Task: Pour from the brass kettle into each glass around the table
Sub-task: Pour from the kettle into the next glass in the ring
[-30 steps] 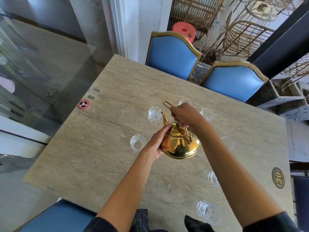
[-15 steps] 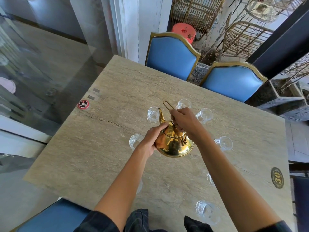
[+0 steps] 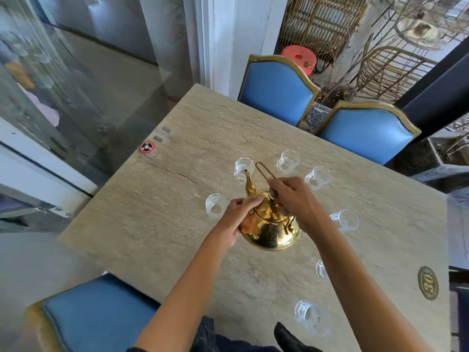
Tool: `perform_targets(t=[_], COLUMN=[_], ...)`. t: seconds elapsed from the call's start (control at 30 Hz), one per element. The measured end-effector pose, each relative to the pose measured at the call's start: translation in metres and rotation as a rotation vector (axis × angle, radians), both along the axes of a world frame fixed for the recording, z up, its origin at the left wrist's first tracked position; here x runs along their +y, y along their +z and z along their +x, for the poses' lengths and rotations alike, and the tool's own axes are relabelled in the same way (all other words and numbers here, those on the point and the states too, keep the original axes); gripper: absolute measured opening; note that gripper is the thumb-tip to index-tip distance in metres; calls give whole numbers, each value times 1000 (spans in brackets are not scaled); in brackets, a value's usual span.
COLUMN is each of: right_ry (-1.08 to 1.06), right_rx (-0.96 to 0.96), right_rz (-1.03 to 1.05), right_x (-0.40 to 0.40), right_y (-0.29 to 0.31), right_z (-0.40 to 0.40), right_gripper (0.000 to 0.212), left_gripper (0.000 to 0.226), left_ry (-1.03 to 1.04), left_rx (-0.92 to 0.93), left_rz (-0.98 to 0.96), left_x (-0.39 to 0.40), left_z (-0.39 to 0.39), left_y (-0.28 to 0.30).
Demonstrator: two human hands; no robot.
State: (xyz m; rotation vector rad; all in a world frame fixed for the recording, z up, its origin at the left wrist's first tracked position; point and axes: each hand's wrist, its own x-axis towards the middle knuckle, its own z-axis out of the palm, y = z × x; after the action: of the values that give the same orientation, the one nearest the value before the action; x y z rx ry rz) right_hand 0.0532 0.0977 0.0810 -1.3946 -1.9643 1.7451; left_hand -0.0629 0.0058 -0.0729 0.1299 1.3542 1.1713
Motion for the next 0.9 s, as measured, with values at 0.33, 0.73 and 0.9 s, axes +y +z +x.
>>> perform_targets(t=[0.33, 0.73, 0.9], right_ry=[179, 234, 234], right_rx=[-93, -205, -224], right_rz=[51, 22, 21], right_x=[-35, -47, -48], right_y=[-16, -26, -28], right_z=[0, -24, -28], right_gripper=[42, 36, 33], left_gripper=[121, 40, 33], left_ry=[41, 89, 101], left_rx=[-124, -136, -163], left_rz=[-108, -158, -158], left_x=[-55, -80, -82], left_z=[23, 35, 35], left_y=[-15, 12, 16])
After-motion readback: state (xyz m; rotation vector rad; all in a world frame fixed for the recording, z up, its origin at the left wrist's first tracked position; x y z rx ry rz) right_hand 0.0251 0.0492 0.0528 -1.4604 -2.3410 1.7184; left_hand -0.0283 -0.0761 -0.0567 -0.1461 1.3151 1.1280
